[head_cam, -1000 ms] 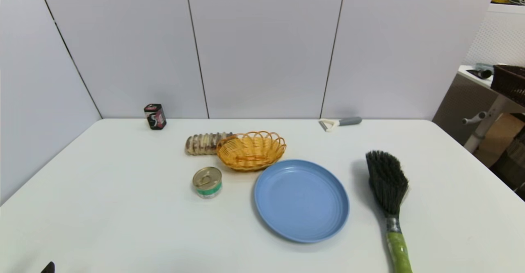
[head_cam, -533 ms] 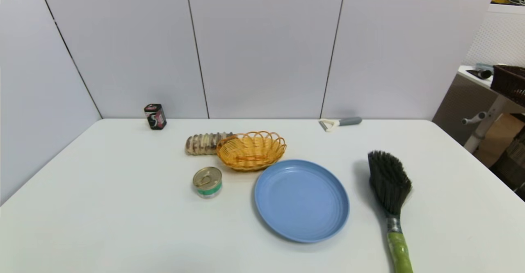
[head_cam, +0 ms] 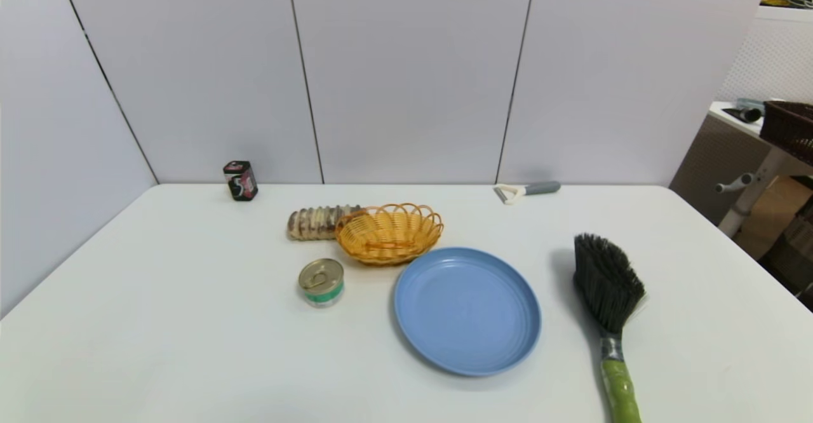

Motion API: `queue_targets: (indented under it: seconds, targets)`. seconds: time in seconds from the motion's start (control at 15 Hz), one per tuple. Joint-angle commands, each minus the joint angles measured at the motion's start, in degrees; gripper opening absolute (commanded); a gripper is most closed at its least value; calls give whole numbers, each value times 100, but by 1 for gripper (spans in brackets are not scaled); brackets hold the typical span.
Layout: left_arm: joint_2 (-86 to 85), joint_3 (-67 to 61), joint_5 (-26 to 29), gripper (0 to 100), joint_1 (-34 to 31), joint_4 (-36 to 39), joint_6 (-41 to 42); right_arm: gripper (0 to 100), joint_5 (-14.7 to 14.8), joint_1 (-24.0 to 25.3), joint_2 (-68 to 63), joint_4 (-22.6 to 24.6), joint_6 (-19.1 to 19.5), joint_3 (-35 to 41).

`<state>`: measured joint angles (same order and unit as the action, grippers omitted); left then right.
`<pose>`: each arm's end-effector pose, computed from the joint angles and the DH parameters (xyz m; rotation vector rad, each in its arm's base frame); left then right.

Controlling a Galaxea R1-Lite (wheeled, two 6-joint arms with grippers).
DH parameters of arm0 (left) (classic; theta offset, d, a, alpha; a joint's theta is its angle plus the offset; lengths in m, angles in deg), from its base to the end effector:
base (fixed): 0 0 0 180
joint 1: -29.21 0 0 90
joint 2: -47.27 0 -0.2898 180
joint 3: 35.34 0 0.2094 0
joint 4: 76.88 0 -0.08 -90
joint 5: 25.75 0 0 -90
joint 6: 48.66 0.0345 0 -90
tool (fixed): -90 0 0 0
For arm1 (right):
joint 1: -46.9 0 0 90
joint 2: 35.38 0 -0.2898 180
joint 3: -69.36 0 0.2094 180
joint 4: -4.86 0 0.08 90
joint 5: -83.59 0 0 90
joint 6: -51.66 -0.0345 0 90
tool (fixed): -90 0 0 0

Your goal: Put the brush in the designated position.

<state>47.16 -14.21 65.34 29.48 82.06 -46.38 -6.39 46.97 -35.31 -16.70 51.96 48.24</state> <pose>0.0199 -0.0007 0.0757 0.0398 -0.0036 -0.0237 0.0199 0.0000 0.0746 -0.0052 0.0065 0.0009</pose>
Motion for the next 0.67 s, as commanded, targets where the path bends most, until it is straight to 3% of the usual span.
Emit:
queue_targets:
  seconds: [0.07,0.67]
  targets:
    - [11,0,-4,100,0,1,1,100,-2,1,-7,0,5,9]
    - [11,0,-13,100,0,1,-8,100,-11,1,-7,0,22,9]
